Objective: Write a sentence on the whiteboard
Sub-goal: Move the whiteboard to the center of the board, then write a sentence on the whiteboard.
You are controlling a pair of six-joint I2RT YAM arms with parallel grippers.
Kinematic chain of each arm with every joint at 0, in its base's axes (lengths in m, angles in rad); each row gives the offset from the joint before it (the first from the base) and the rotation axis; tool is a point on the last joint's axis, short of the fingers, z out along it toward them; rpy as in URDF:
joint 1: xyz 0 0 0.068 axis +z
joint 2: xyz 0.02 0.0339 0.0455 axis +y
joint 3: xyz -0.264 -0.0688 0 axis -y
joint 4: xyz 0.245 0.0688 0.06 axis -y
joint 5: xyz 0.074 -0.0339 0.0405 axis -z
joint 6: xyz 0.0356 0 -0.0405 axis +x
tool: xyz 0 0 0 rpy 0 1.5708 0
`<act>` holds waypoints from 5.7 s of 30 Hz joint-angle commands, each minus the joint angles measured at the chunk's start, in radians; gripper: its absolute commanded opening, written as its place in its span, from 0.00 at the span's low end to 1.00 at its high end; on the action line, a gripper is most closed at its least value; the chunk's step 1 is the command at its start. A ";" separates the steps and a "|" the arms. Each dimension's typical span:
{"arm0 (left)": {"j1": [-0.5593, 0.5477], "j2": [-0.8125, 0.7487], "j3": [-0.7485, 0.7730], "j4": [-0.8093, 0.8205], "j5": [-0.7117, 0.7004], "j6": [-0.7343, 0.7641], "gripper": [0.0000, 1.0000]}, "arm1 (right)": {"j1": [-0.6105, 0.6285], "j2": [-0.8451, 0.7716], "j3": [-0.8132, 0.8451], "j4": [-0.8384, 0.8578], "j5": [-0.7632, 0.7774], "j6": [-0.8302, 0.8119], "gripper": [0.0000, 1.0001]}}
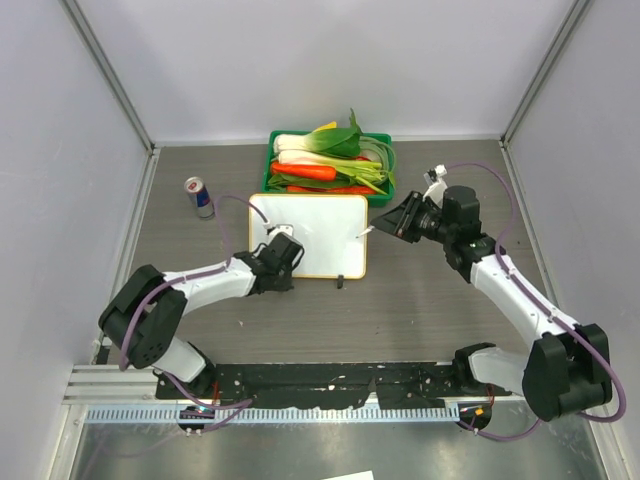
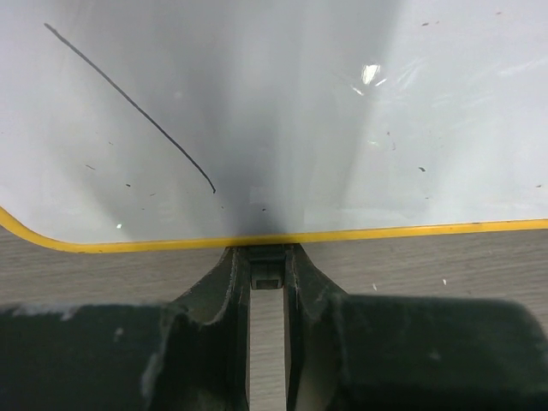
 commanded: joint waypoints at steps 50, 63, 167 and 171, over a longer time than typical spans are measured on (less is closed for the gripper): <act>-0.707 -0.066 0.109 -0.354 -0.122 -0.789 0.77 | -0.004 -0.425 -0.123 -0.229 0.006 -0.049 0.01; -0.715 -0.346 0.107 -0.350 -0.141 -0.614 0.86 | -0.004 -0.445 -0.156 -0.242 -0.040 -0.071 0.01; 0.557 -0.543 -0.451 0.482 0.970 -0.241 0.90 | -0.001 -0.331 -0.183 0.044 -0.106 -0.068 0.02; 0.543 -0.528 -0.480 0.587 0.995 -0.247 0.85 | -0.002 -0.334 -0.194 0.051 -0.109 -0.060 0.01</act>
